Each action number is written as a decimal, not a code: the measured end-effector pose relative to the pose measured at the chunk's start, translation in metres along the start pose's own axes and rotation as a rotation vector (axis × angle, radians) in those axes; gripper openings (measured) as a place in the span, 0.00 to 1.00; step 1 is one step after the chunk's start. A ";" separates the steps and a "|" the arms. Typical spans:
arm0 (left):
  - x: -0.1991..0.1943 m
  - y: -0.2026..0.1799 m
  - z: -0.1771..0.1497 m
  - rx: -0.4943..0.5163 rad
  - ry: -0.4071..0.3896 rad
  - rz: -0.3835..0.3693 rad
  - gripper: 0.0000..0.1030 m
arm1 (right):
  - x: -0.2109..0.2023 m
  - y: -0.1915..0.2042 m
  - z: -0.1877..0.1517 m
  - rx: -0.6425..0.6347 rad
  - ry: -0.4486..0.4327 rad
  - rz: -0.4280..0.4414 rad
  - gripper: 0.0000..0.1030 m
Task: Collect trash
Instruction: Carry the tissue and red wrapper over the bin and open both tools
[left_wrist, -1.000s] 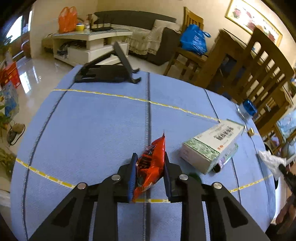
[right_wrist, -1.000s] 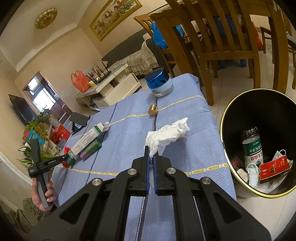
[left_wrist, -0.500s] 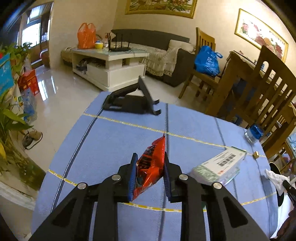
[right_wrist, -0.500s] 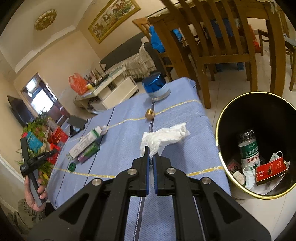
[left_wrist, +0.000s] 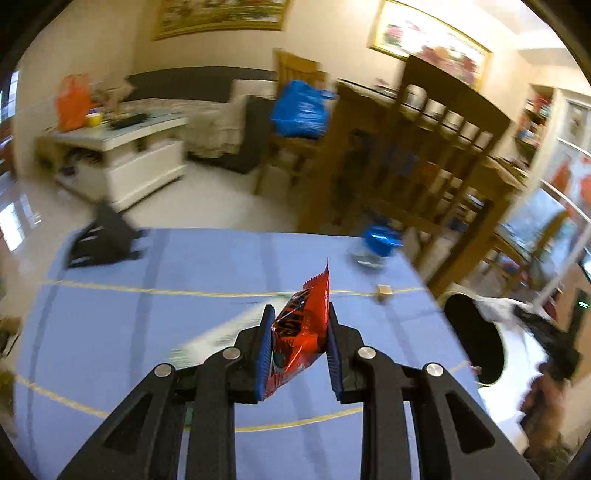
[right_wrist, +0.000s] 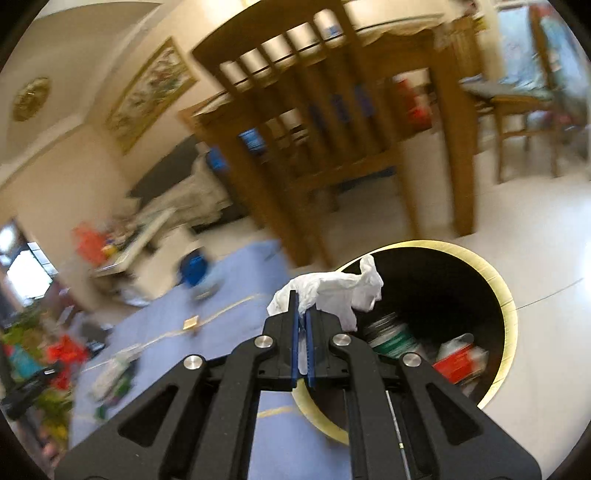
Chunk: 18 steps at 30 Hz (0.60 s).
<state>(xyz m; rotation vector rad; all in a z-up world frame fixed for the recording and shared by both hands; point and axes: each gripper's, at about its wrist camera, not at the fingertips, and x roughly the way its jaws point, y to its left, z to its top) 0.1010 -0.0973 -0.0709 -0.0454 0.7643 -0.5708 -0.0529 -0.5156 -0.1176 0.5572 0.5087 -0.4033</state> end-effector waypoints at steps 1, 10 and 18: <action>0.005 -0.017 0.001 0.024 0.005 -0.023 0.23 | 0.010 -0.008 -0.001 0.006 0.022 -0.046 0.05; 0.054 -0.139 -0.007 0.204 0.081 -0.154 0.24 | 0.040 -0.058 -0.013 0.165 0.132 -0.117 0.52; 0.105 -0.217 -0.017 0.328 0.167 -0.199 0.24 | -0.012 -0.088 -0.009 0.329 -0.090 -0.134 0.78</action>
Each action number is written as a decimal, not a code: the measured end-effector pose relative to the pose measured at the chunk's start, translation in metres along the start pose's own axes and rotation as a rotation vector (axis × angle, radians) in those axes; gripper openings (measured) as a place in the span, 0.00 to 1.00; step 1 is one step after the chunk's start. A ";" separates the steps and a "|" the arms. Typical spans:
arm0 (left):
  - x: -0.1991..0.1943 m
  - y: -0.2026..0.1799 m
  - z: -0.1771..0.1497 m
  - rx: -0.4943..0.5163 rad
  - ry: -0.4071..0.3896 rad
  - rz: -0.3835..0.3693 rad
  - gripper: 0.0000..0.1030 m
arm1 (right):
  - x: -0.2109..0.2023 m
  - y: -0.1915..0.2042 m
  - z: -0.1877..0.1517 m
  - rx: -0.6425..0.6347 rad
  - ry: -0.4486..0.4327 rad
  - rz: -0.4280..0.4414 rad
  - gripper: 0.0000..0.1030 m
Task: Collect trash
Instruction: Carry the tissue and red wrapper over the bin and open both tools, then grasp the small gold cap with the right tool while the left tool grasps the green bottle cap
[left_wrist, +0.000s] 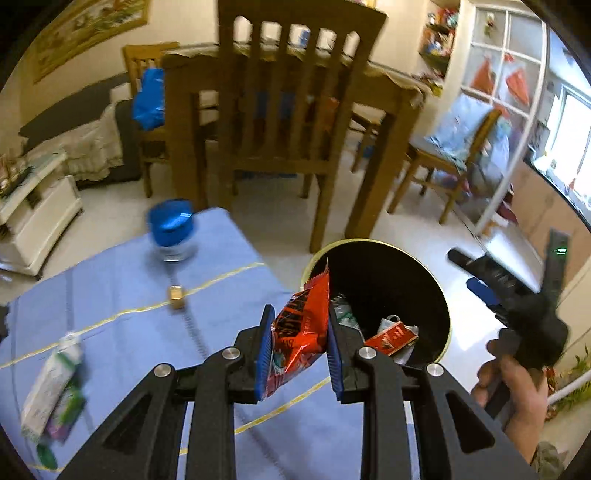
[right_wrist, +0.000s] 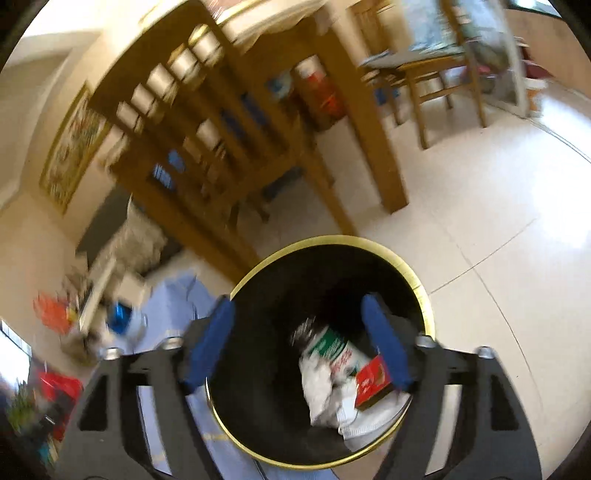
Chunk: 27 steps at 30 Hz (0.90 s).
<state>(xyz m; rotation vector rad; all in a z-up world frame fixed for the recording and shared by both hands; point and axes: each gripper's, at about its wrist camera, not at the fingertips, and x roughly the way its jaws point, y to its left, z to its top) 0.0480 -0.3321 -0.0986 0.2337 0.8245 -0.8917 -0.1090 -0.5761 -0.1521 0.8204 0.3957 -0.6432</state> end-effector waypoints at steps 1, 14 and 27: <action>0.007 -0.005 0.001 0.005 0.011 -0.007 0.24 | -0.005 -0.006 0.002 0.026 -0.023 0.003 0.78; 0.092 -0.059 0.024 0.070 0.113 -0.072 0.51 | -0.023 -0.050 0.016 0.174 -0.087 -0.004 0.90; 0.021 -0.027 -0.022 0.068 0.010 -0.022 0.91 | -0.004 -0.031 0.007 0.081 0.010 -0.022 0.92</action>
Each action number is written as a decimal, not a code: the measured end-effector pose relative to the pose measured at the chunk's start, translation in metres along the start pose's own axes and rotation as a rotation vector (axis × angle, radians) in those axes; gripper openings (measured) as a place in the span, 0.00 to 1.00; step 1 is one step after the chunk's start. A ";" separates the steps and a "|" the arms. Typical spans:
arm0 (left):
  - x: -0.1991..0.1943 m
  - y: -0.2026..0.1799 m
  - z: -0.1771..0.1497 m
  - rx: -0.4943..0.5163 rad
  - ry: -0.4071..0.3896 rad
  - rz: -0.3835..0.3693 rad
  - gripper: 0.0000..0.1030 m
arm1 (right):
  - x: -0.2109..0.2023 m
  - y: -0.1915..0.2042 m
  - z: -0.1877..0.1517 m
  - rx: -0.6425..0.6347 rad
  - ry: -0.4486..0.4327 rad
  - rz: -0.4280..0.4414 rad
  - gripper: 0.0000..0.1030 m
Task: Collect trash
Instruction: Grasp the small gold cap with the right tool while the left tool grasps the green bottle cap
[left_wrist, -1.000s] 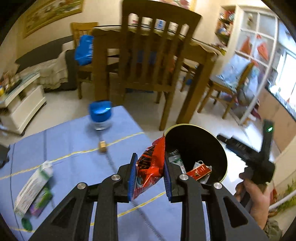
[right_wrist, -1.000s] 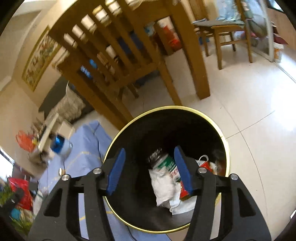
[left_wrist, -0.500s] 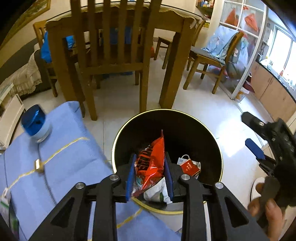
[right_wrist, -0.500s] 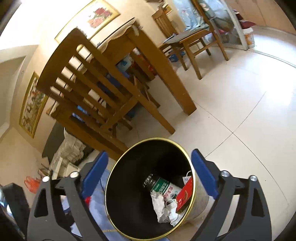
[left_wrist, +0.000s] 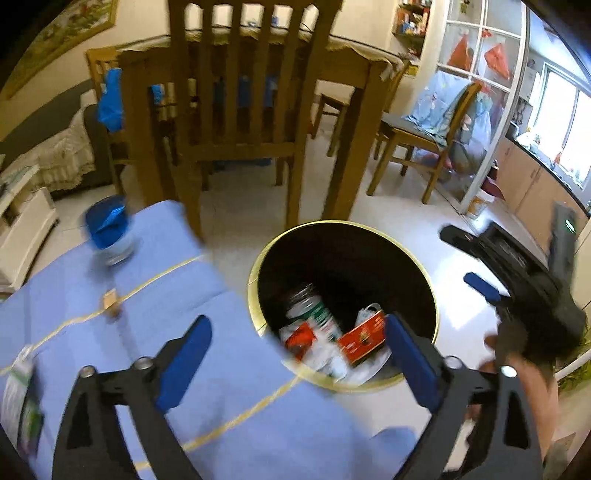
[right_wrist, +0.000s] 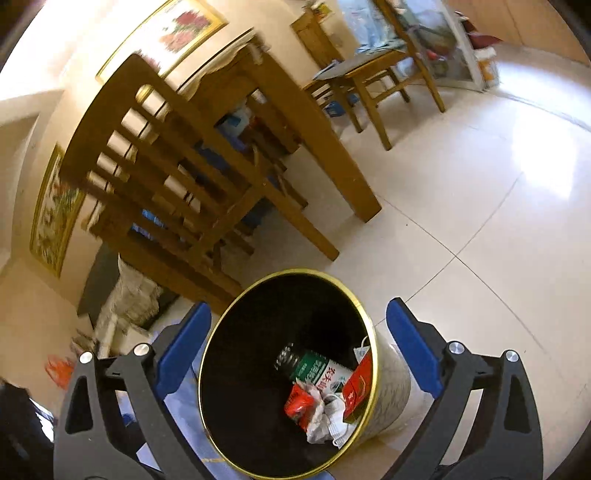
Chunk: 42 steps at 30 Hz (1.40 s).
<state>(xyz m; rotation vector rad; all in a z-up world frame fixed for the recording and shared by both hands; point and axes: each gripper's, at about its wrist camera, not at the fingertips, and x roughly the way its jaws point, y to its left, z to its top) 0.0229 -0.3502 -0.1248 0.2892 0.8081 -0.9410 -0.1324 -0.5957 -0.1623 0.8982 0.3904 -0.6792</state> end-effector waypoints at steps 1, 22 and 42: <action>-0.011 0.008 -0.012 0.000 -0.006 0.014 0.91 | 0.004 0.008 -0.003 -0.031 0.021 0.013 0.92; -0.173 0.227 -0.190 -0.400 -0.107 0.373 0.94 | 0.092 0.299 -0.194 -0.937 0.395 0.151 0.58; -0.175 0.259 -0.194 -0.466 -0.113 0.284 0.94 | 0.066 0.267 -0.177 -0.846 0.446 0.235 0.20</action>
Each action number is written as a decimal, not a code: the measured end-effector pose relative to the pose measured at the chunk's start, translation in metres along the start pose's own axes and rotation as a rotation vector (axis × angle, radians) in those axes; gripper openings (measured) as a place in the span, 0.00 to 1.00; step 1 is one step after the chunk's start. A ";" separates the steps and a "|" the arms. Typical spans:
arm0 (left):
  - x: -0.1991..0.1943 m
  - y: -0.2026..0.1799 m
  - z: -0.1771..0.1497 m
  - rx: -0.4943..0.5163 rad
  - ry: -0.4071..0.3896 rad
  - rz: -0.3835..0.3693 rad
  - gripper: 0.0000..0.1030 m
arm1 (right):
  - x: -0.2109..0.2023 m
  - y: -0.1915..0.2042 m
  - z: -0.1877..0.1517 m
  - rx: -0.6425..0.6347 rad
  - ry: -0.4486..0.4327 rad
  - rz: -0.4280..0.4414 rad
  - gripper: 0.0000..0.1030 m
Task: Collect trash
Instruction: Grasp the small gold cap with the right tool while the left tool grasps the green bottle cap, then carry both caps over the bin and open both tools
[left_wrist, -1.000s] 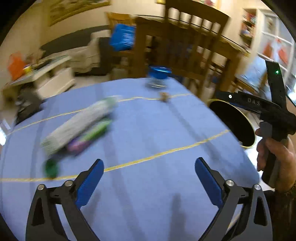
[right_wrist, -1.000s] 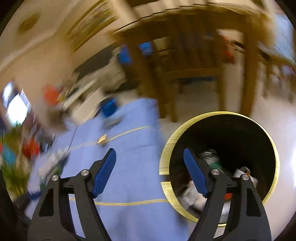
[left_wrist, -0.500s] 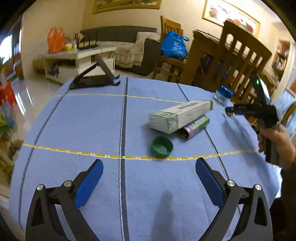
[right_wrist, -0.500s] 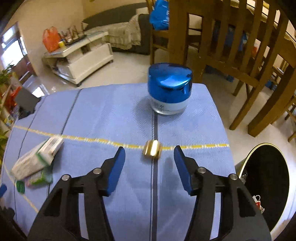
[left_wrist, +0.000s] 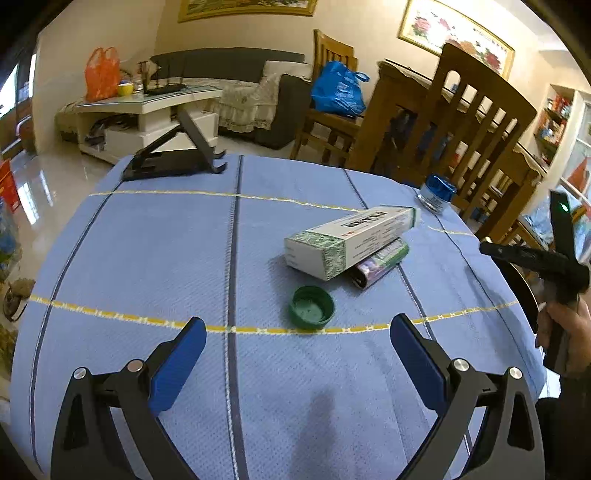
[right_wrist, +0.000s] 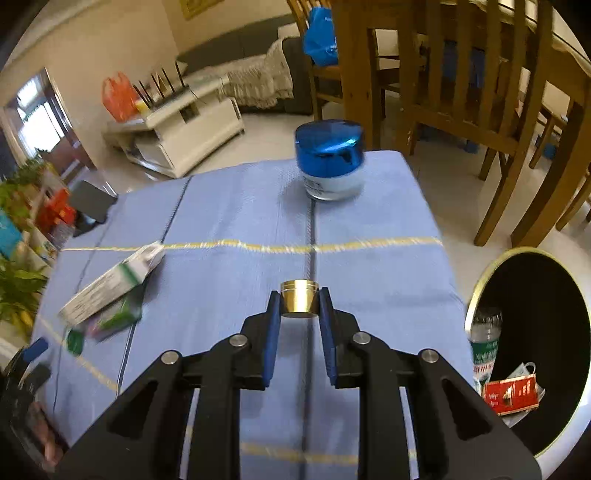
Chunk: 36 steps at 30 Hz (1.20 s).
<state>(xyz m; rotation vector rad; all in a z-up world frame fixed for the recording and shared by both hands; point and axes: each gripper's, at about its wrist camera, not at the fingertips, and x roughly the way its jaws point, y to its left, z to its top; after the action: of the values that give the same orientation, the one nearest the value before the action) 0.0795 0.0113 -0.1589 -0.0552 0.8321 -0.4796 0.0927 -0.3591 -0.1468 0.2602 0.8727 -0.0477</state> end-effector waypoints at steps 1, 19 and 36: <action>0.005 -0.001 0.002 0.013 0.023 -0.021 0.94 | -0.006 -0.004 -0.005 0.002 -0.013 0.015 0.20; 0.039 -0.023 0.009 0.130 0.107 0.232 0.29 | -0.042 -0.036 -0.028 0.084 -0.132 0.125 0.20; 0.001 -0.131 0.034 0.271 -0.030 0.237 0.29 | -0.062 -0.056 -0.031 0.111 -0.186 0.026 0.20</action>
<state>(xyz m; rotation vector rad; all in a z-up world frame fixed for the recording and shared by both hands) 0.0537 -0.1109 -0.1063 0.2826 0.7273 -0.3625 0.0215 -0.4094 -0.1298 0.3649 0.6822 -0.0946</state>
